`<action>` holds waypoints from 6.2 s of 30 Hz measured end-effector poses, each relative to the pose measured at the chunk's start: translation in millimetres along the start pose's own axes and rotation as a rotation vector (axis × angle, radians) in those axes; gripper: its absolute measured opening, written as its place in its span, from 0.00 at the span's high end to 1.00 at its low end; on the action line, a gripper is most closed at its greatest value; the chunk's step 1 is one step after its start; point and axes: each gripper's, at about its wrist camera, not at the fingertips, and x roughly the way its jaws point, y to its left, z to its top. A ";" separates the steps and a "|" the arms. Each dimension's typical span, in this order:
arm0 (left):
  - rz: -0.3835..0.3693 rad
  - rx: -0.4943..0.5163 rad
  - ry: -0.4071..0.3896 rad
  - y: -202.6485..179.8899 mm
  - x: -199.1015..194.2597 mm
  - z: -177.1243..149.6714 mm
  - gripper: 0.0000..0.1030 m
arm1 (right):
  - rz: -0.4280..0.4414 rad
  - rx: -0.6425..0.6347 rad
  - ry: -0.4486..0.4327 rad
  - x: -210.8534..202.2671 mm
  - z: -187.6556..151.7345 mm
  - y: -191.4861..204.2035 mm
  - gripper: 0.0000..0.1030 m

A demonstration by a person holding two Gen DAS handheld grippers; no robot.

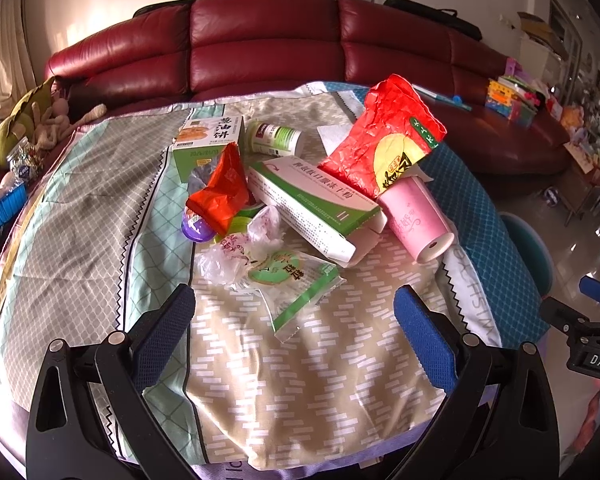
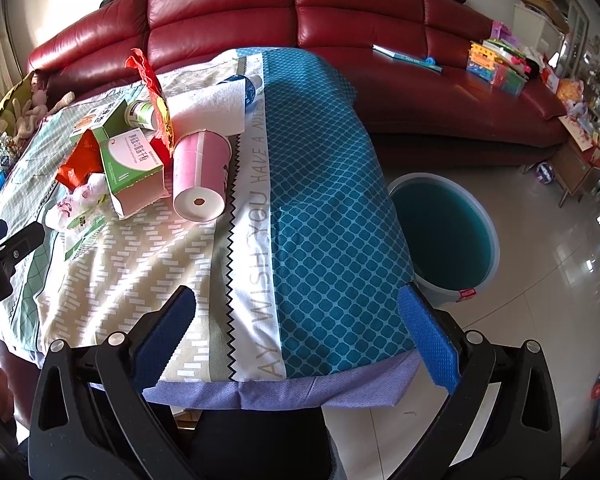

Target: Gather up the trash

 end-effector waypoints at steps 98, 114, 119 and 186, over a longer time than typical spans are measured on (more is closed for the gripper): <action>-0.004 -0.110 0.113 38.7 77.0 64.6 0.99 | 0.343 -0.022 0.187 91.1 96.4 5.0 0.48; -0.145 -0.054 -0.130 3.4 -25.7 77.8 0.99 | 0.250 0.039 0.044 13.3 89.9 -51.0 0.48; -0.231 0.028 -0.119 -43.0 -18.0 84.9 0.99 | 0.189 0.099 0.005 -6.9 85.7 -98.2 0.48; -0.454 0.381 0.223 -288.7 165.4 74.5 0.06 | 0.025 0.373 0.291 128.2 45.1 -280.2 0.23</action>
